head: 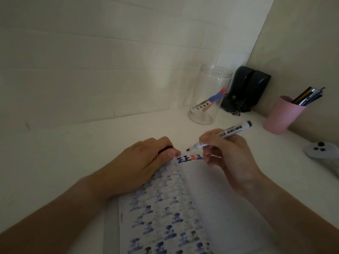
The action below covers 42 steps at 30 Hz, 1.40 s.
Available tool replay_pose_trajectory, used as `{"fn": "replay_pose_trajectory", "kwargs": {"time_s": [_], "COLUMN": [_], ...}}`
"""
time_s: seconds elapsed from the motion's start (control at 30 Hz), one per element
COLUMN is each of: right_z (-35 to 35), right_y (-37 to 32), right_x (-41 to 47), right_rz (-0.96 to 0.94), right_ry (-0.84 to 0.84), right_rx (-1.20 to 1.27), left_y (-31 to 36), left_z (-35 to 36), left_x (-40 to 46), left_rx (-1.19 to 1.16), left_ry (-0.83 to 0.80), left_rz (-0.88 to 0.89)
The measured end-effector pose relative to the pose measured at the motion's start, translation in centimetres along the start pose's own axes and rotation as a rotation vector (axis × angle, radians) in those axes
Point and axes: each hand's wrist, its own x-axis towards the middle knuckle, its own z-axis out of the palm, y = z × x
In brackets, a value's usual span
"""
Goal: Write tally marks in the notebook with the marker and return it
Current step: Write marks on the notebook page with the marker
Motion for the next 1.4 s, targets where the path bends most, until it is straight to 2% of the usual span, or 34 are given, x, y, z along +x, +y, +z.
{"fn": "replay_pose_trajectory", "kwargs": {"time_s": [0.23,0.57,0.67,1.4], "right_z": [0.1,0.0,-0.1,-0.1], "right_y": [3.1,3.1,3.4,3.0], "right_x": [-0.5,-0.9,-0.6,-0.8], "right_rz": [-0.109,-0.173,-0.163,-0.148], "right_ry": [0.013,-0.034,0.013,0.000], "right_rx": [-0.193,-0.260,-0.300,-0.197], "left_y": [-0.6,-0.5,-0.5,-0.6], "left_z": [-0.2,-0.3,-0.4,-0.3], "left_x": [0.0,0.0,0.0,0.0], "left_rx": [0.064,0.100,0.092,0.098], "left_ry": [-0.052,-0.054,-0.061,-0.074], "left_rz": [0.082,0.096,0.094,0.070]}}
